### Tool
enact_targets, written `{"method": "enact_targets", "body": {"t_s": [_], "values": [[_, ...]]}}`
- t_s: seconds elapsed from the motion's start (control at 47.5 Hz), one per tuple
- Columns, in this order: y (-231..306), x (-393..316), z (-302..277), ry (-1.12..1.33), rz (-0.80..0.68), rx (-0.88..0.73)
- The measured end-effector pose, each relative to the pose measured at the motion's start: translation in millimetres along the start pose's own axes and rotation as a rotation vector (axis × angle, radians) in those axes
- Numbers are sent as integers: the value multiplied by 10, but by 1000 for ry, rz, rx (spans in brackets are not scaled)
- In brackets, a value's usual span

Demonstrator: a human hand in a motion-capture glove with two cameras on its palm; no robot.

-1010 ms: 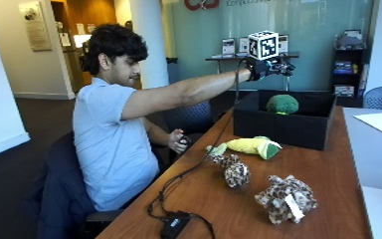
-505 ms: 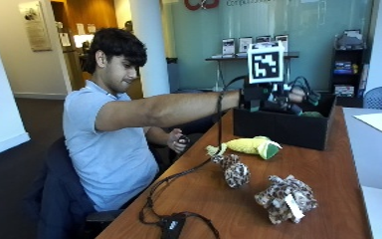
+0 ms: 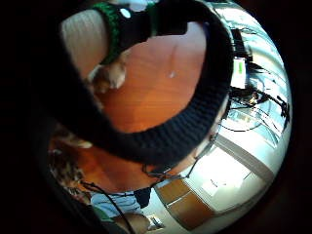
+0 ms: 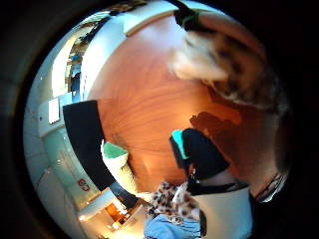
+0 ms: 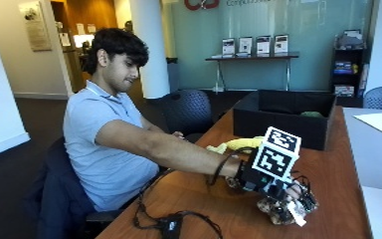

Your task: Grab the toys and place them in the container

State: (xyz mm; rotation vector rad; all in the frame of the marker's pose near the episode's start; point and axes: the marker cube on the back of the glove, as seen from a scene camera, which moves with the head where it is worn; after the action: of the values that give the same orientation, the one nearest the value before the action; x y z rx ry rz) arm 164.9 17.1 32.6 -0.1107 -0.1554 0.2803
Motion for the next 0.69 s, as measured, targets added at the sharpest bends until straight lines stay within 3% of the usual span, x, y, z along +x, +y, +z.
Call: {"method": "enact_targets", "body": {"t_s": [0.358,0.526,0.695], "values": [[-70,-92,-188,-103,-108,294],[149,-498,-742,-154,-157,375],[530,-1330,-1504,-156,-300,484]]}}
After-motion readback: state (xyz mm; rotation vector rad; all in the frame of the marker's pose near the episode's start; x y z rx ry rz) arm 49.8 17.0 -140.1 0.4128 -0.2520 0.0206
